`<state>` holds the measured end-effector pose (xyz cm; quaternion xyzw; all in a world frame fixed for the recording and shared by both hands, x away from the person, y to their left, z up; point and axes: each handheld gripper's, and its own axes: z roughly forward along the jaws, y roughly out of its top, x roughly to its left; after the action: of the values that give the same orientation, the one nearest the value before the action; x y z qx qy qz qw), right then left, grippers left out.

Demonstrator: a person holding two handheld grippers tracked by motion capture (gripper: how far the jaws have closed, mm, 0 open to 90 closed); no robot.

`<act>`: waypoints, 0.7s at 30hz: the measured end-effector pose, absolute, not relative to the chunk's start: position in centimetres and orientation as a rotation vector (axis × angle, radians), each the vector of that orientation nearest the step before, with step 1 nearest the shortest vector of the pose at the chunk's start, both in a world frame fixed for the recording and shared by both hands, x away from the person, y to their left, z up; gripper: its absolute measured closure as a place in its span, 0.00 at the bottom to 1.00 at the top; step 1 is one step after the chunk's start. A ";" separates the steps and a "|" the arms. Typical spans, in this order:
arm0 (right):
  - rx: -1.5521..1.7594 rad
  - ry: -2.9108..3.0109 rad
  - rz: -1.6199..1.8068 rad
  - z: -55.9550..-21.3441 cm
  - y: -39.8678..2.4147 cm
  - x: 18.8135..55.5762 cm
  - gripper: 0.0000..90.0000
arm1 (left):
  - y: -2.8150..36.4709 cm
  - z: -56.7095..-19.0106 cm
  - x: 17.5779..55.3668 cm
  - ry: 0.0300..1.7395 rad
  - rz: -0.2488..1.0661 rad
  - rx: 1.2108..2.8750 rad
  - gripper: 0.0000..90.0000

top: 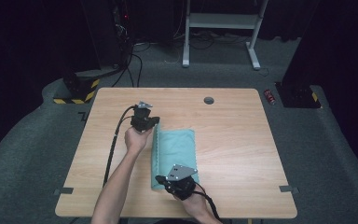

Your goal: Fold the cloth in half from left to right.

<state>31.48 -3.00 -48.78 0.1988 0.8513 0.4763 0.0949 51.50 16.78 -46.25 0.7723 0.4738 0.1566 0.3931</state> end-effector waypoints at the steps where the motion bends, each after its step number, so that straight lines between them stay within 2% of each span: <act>1: 0.597 2.520 1.413 -48.8 -3.2 31.5 1.00 | 16.6 -46.3 51.5 1.203 0.394 1.960 1.00; 21: 0.629 2.502 1.384 -49.4 -5.6 31.4 1.00 | 14.7 -46.9 51.9 1.189 0.373 1.959 1.00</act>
<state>31.38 -5.64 -49.39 0.2137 0.8498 0.4699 0.1066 51.89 14.67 -46.86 0.7739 0.4697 0.1473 0.3986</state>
